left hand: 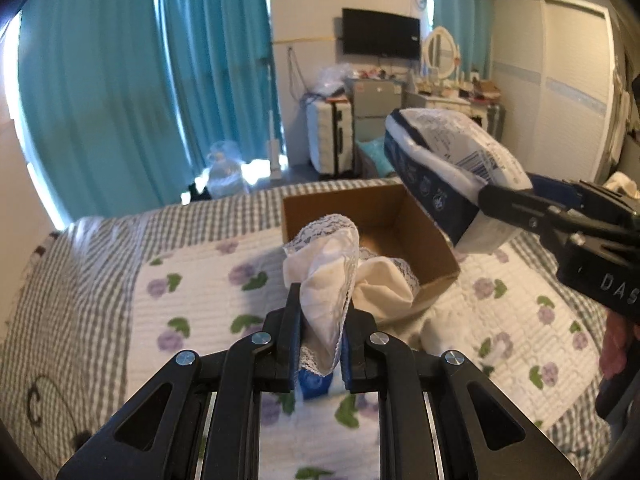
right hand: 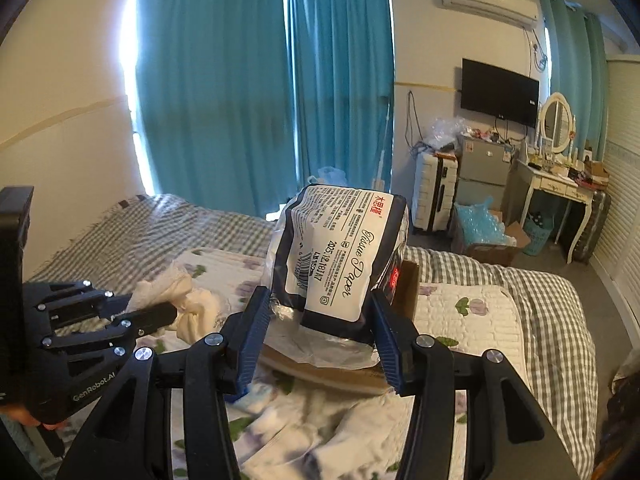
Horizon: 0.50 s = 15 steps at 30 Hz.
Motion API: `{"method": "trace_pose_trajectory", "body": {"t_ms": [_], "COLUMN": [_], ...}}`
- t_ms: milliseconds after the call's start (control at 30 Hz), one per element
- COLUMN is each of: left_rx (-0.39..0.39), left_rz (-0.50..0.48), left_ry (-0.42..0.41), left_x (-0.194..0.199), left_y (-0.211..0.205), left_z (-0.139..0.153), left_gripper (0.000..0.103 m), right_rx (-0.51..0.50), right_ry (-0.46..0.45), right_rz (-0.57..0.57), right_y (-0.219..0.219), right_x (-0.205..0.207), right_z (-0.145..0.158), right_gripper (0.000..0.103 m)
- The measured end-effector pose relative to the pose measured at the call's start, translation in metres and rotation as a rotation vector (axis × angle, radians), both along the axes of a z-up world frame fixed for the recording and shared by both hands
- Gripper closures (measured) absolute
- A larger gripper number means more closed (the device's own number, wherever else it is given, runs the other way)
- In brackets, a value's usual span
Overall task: Organize soft objects
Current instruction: 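Carry the tissue pack into the box with the right gripper while the left drops the lace cloth in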
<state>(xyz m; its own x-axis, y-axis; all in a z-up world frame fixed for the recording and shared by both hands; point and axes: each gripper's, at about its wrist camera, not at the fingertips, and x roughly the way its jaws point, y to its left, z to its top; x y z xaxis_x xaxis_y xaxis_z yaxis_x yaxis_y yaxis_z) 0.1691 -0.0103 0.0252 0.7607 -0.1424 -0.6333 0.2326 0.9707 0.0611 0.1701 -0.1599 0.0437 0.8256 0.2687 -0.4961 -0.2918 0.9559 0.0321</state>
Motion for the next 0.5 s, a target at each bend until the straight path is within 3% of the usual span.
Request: {"method": "trace_pose_trajectory", "body": {"t_ms": [300, 500], "left_rx": [0.009, 0.002], "left_rz": [-0.039, -0.054], "left_ry": [0.053, 0.069], "left_x": [0.083, 0.110], "left_y": [-0.033, -0.042], "left_z": [-0.044, -0.071], "left_gripper": [0.089, 0.088], "right_rx": [-0.006, 0.003], "right_ry": [0.118, 0.131], "right_rz": [-0.014, -0.017], "right_y": [-0.022, -0.027], "right_x": [0.090, 0.117], "right_z": [-0.077, -0.102], "right_gripper": [0.053, 0.049]}}
